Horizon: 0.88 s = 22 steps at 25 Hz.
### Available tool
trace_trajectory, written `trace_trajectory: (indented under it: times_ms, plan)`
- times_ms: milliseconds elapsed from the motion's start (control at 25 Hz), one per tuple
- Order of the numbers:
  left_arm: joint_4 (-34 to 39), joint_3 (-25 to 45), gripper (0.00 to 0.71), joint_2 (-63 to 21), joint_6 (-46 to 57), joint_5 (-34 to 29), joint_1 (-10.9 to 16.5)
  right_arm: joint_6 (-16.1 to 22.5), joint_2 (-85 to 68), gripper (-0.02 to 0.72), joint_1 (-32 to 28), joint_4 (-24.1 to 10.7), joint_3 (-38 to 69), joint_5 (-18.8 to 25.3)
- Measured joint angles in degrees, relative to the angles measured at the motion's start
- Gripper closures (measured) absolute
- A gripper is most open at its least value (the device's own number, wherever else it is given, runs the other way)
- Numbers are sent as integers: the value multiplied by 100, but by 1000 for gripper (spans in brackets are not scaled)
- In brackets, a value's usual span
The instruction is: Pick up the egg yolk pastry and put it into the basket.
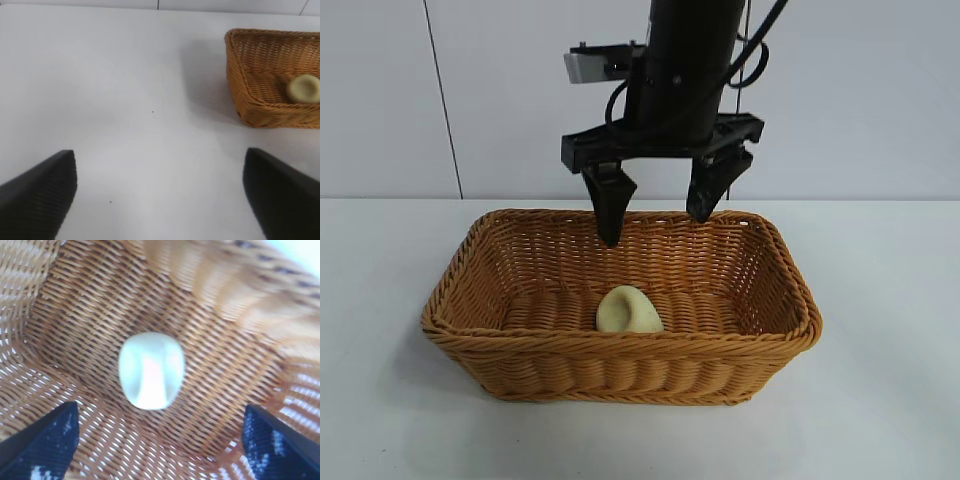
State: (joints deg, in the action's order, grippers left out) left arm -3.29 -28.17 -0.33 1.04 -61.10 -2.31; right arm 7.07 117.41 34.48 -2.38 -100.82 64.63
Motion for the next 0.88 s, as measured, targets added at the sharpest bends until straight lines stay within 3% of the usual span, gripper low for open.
trace_trajectory:
  times_ms: [320,880]
  plan:
    - [0,0,15,0,0,0,0,0,-17,83,-606,-115,-577,328]
    - [0,0,15,0,0,0,0,-44,-17,82,-3052,-174,-583,452]
